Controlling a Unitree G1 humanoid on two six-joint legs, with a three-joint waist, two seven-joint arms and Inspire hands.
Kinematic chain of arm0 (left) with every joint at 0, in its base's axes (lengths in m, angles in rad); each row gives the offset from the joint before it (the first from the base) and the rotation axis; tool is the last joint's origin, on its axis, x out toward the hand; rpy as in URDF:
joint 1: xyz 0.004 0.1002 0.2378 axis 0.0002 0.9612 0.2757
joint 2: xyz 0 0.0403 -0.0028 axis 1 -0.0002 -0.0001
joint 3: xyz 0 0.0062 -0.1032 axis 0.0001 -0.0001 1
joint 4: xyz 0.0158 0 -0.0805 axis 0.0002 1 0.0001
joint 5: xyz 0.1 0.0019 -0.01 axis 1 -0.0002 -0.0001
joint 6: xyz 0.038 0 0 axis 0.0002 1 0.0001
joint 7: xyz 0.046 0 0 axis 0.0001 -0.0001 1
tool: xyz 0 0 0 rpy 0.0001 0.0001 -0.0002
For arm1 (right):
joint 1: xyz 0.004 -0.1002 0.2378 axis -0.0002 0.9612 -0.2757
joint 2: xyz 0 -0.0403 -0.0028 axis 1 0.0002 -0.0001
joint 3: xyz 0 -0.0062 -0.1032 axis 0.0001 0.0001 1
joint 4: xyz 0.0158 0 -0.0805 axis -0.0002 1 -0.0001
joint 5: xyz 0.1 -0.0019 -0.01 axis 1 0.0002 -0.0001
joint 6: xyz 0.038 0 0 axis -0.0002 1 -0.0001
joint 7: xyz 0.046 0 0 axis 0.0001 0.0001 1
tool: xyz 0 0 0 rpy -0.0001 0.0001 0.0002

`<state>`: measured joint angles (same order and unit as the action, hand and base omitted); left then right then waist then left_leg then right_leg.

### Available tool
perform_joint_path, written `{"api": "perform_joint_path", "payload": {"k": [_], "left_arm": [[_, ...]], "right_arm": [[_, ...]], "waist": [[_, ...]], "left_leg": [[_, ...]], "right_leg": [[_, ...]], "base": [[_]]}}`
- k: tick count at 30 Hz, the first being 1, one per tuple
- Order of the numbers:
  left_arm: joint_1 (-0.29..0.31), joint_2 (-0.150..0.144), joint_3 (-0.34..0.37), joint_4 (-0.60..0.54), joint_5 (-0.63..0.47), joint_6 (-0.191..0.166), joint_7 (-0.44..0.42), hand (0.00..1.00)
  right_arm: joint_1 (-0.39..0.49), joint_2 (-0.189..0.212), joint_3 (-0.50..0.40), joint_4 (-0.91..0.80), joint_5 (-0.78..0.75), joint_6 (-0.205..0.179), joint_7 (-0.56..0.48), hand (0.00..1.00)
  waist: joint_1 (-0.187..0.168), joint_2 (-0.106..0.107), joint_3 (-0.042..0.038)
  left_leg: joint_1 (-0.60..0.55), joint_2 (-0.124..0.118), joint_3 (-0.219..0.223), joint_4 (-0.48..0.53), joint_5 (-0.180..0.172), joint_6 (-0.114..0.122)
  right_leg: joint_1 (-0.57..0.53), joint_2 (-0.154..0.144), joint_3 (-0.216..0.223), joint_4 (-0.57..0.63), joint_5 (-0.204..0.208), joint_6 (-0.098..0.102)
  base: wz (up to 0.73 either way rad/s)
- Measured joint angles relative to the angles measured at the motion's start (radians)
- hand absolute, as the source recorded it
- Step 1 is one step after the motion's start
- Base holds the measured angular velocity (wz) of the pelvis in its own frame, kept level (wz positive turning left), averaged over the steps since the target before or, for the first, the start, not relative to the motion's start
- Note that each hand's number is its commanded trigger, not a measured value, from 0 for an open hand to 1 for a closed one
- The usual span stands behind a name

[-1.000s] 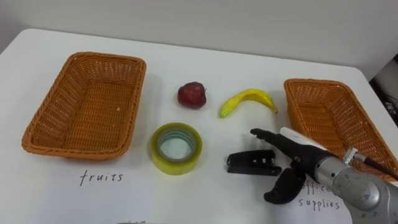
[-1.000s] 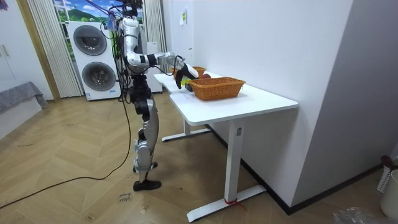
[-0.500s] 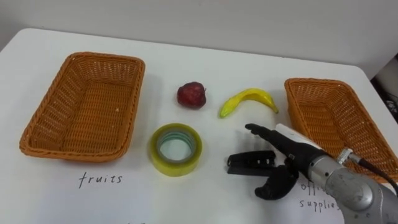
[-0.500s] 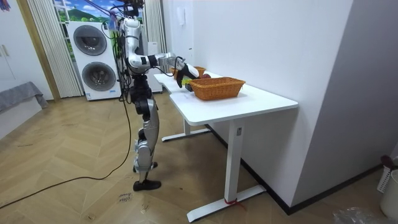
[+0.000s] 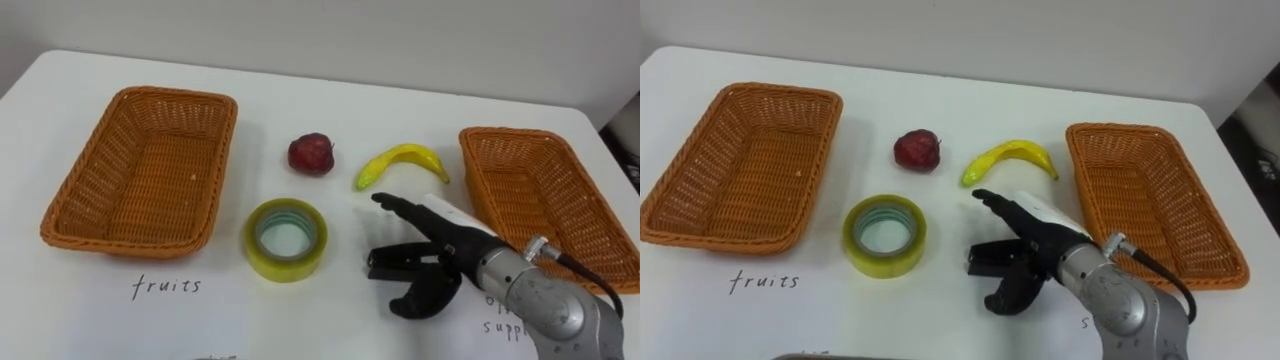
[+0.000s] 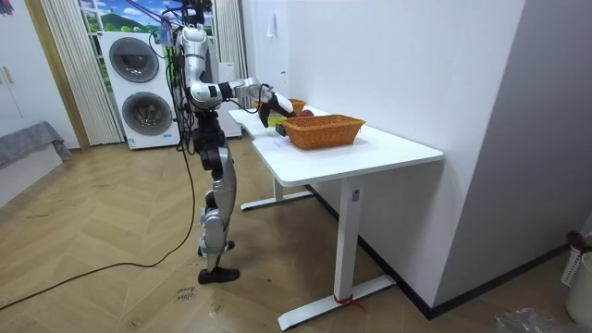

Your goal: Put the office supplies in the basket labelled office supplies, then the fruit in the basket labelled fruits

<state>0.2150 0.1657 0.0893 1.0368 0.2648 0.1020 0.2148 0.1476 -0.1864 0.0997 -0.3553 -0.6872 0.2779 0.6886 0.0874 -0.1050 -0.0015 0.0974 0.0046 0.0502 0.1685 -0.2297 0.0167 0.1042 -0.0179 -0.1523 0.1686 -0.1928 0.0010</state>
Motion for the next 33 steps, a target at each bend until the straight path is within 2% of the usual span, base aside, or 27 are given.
{"api": "perform_joint_path", "payload": {"k": [5, 16, 33], "left_arm": [[-0.004, 0.0, -0.017, 0.043, 0.0, 0.0, -0.004, 0.0], [-0.008, 0.001, -0.018, 0.044, 0.001, 0.004, -0.026, 0.0], [-0.005, 0.001, -0.013, 0.021, 0.012, 0.022, -0.046, 0.0]], "right_arm": [[0.0, 0.0, 0.022, 0.0, -0.008, 0.0, 0.01, 0.0], [-0.008, -0.008, 0.072, 0.04, -0.068, -0.001, 0.045, 0.0], [-0.008, -0.015, 0.073, 0.039, -0.072, -0.001, 0.047, 0.0]], "waist": [[0.001, 0.0, 0.0012], [0.003, -0.006, 0.0045], [0.0, -0.008, 0.0036]], "left_leg": [[0.0, 0.0, -0.003, 0.0, 0.0, 0.0], [-0.002, 0.0, -0.005, -0.002, 0.0, 0.0], [-0.006, 0.0, -0.001, -0.001, 0.0, 0.0]], "right_leg": [[0.0, 0.0, 0.0, 0.0, 0.0, 0.0], [-0.003, 0.001, 0.002, 0.0, 0.0, 0.0], [-0.006, 0.001, 0.002, 0.0, 0.0, 0.0]], "base": [[0.0], [0.0], [0.0]]}}
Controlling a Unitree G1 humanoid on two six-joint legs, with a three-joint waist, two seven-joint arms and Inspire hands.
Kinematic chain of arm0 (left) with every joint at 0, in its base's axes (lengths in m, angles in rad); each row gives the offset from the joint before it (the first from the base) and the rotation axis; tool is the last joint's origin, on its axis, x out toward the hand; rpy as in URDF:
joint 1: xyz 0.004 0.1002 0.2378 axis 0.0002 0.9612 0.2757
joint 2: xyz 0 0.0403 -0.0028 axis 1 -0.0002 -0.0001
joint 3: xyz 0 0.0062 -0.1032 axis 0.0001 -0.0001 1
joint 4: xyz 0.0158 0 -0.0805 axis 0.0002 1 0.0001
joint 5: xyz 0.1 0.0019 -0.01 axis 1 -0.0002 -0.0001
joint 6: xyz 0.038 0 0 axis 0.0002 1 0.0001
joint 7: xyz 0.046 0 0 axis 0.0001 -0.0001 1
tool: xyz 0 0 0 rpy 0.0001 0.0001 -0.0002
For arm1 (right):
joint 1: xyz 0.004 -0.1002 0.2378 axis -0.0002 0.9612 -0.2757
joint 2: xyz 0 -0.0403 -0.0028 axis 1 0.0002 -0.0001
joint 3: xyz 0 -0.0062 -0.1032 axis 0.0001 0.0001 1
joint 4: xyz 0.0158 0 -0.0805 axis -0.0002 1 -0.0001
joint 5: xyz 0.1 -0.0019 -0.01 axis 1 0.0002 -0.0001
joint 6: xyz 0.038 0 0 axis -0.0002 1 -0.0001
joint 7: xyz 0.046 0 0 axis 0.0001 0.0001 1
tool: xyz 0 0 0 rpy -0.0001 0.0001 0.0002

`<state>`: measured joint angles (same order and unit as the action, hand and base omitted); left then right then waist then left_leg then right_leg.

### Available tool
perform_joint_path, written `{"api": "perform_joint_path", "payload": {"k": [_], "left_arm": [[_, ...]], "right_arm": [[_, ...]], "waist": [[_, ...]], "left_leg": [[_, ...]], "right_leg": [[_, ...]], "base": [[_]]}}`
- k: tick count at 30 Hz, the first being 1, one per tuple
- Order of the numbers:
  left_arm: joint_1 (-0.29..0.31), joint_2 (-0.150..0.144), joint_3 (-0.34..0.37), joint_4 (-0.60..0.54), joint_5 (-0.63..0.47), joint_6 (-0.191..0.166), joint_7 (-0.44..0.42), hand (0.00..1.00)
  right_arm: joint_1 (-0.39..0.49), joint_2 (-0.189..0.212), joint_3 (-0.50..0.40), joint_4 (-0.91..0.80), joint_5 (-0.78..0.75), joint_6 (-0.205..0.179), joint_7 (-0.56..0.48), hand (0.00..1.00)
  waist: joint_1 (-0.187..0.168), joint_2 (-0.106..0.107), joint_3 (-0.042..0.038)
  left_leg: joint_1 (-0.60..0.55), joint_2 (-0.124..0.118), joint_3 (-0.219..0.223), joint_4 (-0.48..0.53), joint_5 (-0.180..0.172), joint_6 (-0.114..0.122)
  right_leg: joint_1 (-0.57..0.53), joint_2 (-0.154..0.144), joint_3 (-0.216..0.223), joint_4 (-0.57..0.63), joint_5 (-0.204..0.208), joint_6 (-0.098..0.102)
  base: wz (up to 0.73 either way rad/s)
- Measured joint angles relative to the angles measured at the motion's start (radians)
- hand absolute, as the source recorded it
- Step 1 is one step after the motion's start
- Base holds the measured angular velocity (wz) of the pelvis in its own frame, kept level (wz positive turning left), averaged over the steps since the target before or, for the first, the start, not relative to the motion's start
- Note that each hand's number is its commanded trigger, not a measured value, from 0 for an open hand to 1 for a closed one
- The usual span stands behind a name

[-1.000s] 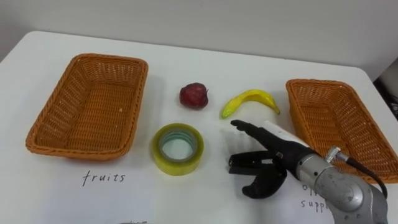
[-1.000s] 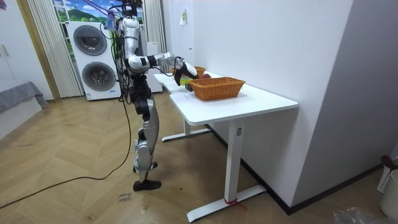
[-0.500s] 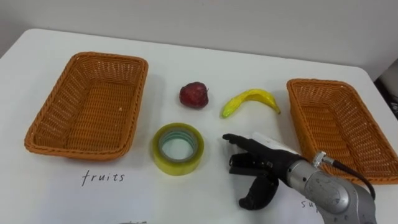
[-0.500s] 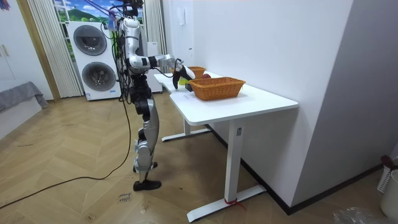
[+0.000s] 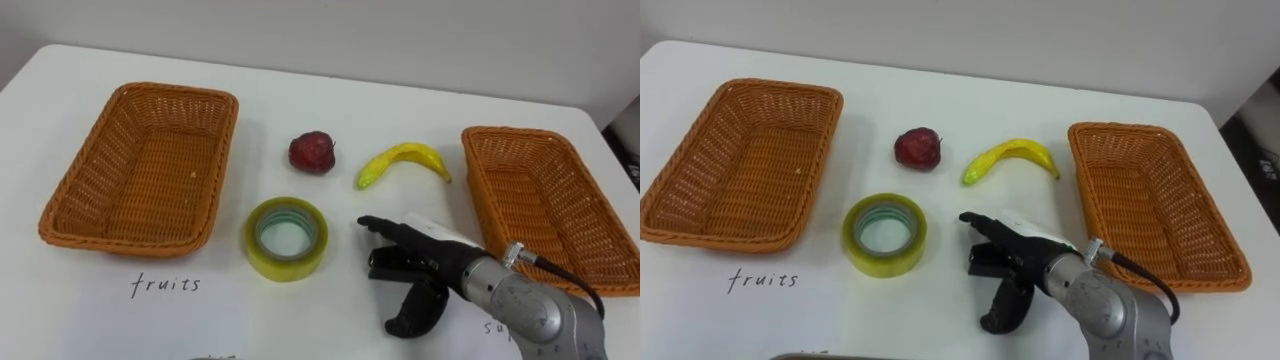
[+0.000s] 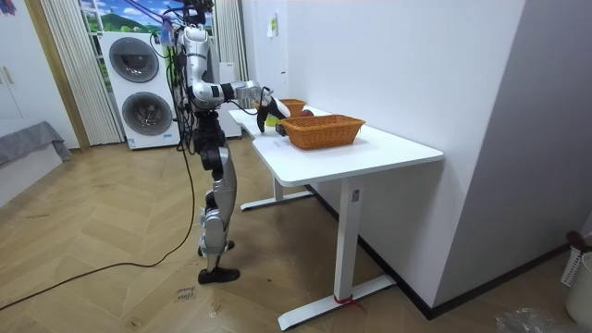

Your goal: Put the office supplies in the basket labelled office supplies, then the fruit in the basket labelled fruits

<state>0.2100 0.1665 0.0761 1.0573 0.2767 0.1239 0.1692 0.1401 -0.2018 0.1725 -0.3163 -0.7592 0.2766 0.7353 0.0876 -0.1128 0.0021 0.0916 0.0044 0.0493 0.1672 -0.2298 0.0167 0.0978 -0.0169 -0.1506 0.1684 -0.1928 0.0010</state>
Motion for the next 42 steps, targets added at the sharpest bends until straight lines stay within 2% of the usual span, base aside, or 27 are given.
{"api": "perform_joint_path", "payload": {"k": [14, 42], "left_arm": [[0.01, 0.0, 0.001, -0.008, 0.0, 0.001, -0.008, 0.0], [0.016, 0.0, 0.001, -0.008, -0.006, -0.001, -0.008, 0.0]], "right_arm": [[0.001, 0.0, -0.003, 0.0, -0.04, 0.008, -0.001, 0.0], [0.001, 0.0, -0.078, 0.022, -0.112, 0.007, -0.003, 0.0]], "waist": [[-0.003, -0.005, -0.0036], [-0.008, -0.005, 0.0004]], "left_leg": [[0.0, -0.001, 0.0, 0.002, 0.0, 0.0], [-0.002, -0.001, 0.0, 0.004, 0.0, 0.0]], "right_leg": [[0.001, -0.001, 0.002, 0.0, 0.0, 0.0], [0.001, -0.002, 0.0, 0.0, 0.0, 0.0]], "base": [[0.0], [0.0]]}}
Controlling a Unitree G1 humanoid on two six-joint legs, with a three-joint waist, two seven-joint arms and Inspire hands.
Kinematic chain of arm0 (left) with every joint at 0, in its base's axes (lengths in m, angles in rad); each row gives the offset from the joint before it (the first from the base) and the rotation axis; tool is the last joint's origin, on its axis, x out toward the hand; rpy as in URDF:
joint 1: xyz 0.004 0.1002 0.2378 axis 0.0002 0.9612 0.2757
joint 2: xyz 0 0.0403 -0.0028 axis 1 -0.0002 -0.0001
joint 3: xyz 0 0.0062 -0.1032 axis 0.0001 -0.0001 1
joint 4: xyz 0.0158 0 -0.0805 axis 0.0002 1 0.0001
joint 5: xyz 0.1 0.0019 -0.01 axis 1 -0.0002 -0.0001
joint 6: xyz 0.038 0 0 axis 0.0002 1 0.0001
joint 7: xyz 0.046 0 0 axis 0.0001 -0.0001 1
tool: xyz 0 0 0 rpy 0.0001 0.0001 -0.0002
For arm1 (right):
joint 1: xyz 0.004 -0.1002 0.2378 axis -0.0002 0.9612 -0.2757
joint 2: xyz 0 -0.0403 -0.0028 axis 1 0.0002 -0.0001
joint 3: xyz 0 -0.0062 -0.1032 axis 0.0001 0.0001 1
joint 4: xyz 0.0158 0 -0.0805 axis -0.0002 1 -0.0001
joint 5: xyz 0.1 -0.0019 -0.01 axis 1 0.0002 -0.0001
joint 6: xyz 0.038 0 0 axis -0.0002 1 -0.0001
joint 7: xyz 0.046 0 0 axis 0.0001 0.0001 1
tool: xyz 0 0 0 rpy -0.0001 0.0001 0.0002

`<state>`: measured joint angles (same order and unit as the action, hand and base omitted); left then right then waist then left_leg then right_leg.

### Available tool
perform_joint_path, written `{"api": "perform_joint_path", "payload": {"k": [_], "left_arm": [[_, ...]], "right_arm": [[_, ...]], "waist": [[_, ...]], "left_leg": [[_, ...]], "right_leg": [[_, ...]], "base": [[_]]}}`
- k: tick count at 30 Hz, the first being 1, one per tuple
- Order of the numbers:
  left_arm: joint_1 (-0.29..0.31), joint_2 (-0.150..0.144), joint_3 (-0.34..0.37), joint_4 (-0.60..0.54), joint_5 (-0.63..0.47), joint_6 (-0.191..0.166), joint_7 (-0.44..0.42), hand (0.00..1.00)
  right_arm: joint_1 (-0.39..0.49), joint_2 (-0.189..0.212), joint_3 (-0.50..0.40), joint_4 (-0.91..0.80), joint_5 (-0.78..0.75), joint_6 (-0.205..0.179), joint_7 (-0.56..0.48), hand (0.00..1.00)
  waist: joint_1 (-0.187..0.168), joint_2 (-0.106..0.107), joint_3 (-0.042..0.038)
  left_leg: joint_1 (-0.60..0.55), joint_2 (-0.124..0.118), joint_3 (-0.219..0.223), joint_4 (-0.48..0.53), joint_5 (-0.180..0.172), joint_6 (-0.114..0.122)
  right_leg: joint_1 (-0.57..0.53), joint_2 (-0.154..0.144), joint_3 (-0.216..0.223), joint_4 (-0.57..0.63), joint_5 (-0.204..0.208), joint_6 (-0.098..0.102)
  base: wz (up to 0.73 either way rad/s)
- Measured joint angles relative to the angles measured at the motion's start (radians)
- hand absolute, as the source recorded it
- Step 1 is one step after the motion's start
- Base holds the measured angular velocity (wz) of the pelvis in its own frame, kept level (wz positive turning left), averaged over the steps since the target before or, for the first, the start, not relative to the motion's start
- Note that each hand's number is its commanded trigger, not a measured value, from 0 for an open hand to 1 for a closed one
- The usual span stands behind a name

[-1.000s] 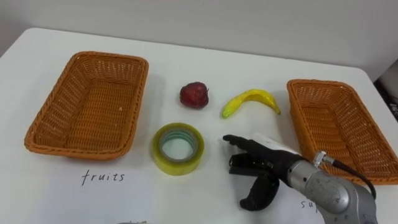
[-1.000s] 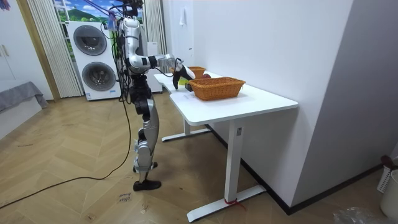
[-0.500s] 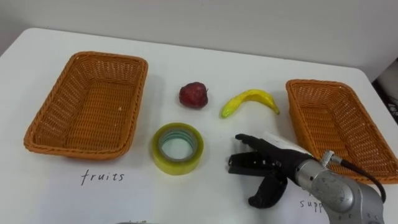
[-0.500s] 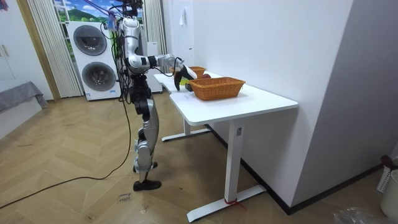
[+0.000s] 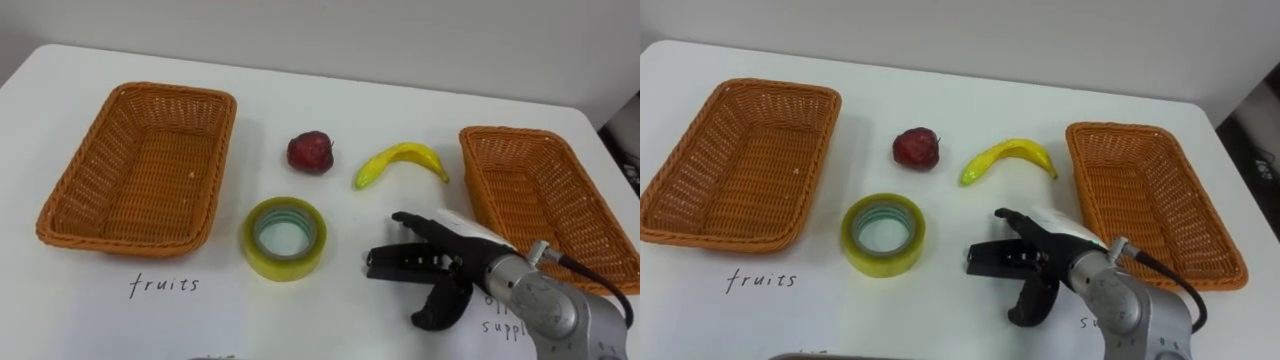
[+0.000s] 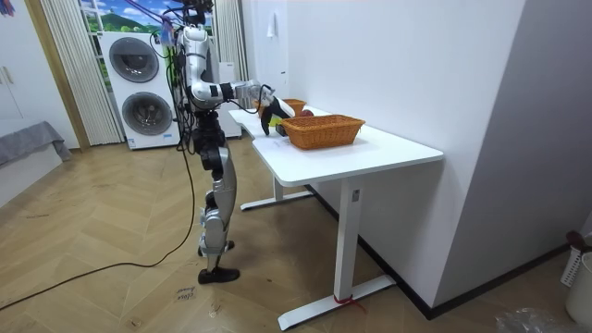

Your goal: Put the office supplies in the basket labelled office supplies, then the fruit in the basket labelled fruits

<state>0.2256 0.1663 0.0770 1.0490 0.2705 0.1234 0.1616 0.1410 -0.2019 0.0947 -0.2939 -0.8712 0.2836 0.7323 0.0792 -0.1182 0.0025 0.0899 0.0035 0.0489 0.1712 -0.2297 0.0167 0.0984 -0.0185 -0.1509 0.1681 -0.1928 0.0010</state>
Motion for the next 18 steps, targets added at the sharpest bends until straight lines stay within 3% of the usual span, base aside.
{"api": "perform_joint_path", "payload": {"k": [18], "left_arm": [[-0.003, 0.0, 0.0, 0.0, 0.006, 0.0, -0.016, 0.0]], "right_arm": [[0.0, 0.001, 0.002, 0.0, 0.0, 0.001, 0.001, 0.0]], "waist": [[0.009, 0.0, 0.0001]], "left_leg": [[0.002, 0.001, 0.002, -0.003, 0.0, 0.0]], "right_leg": [[-0.001, 0.002, 0.01, 0.0, 0.0, 0.0]], "base": [[0.0]]}}
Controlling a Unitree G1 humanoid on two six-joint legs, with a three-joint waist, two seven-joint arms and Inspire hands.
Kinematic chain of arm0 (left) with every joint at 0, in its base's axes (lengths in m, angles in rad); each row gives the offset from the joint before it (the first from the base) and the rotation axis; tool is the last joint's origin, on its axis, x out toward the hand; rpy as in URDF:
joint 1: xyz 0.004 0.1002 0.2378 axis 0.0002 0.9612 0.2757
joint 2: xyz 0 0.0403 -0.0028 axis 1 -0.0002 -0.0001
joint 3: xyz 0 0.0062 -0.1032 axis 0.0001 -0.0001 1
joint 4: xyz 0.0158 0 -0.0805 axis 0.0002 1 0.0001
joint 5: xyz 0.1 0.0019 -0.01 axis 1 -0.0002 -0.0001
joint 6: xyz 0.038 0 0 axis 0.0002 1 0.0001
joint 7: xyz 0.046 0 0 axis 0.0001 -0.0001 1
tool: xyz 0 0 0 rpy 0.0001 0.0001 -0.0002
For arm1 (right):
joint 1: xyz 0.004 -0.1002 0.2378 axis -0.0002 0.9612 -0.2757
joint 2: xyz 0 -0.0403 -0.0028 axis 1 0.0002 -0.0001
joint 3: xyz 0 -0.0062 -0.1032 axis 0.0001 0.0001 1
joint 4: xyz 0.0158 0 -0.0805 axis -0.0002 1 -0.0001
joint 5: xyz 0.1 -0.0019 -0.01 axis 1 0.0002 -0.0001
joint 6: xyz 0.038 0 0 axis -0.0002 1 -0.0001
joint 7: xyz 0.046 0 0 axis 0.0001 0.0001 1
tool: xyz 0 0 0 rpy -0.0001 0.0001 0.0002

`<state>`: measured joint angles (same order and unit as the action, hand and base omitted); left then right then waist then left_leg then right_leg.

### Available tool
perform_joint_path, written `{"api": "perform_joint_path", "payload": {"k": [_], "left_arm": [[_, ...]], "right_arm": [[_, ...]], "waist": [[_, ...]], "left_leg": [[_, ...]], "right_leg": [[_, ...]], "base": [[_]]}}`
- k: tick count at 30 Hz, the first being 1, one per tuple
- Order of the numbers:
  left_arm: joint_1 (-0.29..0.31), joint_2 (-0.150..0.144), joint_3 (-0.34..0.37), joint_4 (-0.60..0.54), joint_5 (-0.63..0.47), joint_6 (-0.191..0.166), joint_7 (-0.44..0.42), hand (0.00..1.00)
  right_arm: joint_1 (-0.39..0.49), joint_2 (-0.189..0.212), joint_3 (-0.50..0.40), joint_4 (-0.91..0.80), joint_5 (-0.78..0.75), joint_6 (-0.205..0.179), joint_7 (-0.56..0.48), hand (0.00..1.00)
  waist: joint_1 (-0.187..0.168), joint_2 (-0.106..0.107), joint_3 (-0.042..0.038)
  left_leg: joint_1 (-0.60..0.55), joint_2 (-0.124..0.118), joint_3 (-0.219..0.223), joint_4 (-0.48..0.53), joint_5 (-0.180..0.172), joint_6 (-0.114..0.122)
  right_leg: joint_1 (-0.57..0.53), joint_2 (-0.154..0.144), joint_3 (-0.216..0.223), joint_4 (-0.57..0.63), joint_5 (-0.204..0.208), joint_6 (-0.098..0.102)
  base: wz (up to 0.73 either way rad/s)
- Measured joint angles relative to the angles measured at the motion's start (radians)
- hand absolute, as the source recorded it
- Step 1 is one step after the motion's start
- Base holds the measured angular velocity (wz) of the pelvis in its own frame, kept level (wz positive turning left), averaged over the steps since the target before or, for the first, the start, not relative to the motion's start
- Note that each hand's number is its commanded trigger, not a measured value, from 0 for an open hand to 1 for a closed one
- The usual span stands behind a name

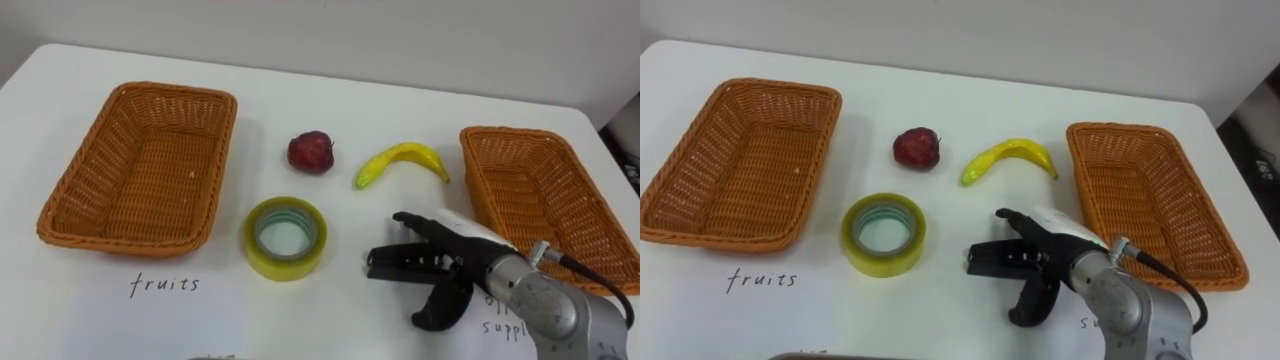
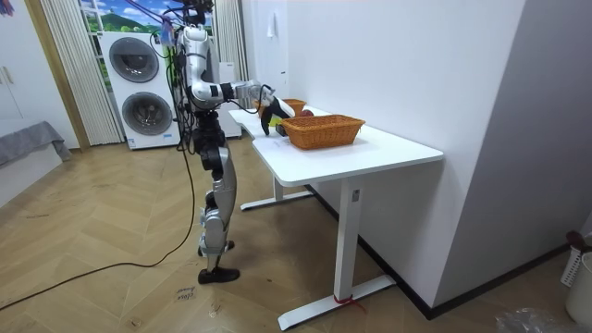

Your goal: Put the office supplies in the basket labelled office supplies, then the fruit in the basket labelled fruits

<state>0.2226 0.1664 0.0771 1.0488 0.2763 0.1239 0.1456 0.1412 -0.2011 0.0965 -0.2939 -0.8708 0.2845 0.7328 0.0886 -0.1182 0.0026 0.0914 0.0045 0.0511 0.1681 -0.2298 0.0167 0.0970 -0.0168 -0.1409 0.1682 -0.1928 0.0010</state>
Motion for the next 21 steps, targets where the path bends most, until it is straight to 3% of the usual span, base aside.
{"api": "perform_joint_path", "payload": {"k": [2, 4, 21], "left_arm": [[0.0, 0.0, 0.0, 0.0, 0.0, 0.0, -0.001, 0.0], [-0.001, 0.0, 0.0, -0.001, 0.0, 0.0, -0.001, 0.0], [0.005, 0.001, 0.001, -0.031, 0.001, 0.001, -0.006, 0.0]], "right_arm": [[0.0, 0.0, 0.0, 0.0, 0.0, 0.0, 0.0, 0.0], [0.0, 0.0, 0.0, 0.0, 0.0, 0.0, 0.0, 1.0], [-0.02, 0.001, 0.002, 0.0, -0.041, 0.015, -0.022, 1.0]], "waist": [[0.0, 0.0, 0.0], [0.0, 0.0, -0.0001], [0.005, -0.003, -0.002]], "left_leg": [[0.0, 0.0, 0.0, 0.0, 0.0, 0.0], [0.0, 0.0, 0.0, 0.0, 0.0, 0.0], [0.0, 0.0, -0.001, 0.0, 0.0, 0.0]], "right_leg": [[0.0, 0.0, 0.0, 0.0, 0.0, 0.0], [0.0, 0.0, 0.0, 0.0, 0.0, 0.0], [0.0, 0.0, 0.0, -0.001, 0.0, 0.0]], "base": [[0.0], [0.0], [0.0]]}}
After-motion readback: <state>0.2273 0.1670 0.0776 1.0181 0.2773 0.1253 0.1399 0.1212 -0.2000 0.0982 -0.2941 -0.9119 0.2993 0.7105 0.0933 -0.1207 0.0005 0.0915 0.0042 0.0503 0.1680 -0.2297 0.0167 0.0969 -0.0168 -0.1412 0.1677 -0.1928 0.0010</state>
